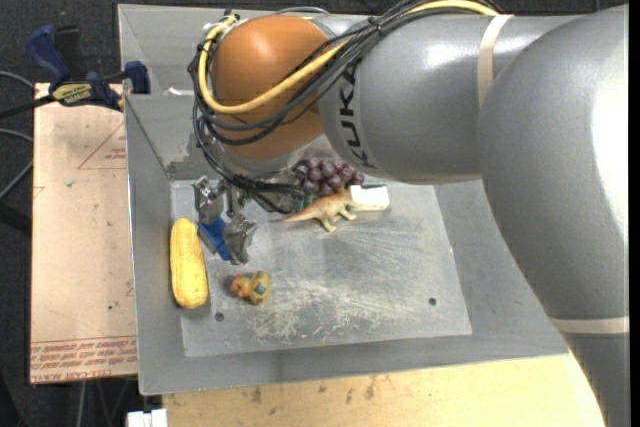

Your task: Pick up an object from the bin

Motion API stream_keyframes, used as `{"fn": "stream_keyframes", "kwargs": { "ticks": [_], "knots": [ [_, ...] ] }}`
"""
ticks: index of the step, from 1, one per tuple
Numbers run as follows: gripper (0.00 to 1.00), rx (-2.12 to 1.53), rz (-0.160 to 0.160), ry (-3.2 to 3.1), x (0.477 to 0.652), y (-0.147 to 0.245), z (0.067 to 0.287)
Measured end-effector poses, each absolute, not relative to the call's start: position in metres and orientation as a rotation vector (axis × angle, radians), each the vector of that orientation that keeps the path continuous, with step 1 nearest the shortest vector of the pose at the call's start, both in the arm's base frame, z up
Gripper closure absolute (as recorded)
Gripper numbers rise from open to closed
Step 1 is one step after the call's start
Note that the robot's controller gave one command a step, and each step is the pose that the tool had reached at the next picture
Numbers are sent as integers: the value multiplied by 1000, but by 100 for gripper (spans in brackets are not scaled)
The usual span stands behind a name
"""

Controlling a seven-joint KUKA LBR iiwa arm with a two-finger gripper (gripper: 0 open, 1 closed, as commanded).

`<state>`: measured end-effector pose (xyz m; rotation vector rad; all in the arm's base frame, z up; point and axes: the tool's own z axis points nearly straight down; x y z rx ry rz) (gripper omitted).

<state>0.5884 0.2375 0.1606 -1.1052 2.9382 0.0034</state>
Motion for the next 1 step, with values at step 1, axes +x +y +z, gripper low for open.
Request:
{"fn": "stream_keyframes", "kwargs": {
  "ticks": [1],
  "knots": [
    [100, -1108, 3, 2945, 586, 232, 202]
  ]
}}
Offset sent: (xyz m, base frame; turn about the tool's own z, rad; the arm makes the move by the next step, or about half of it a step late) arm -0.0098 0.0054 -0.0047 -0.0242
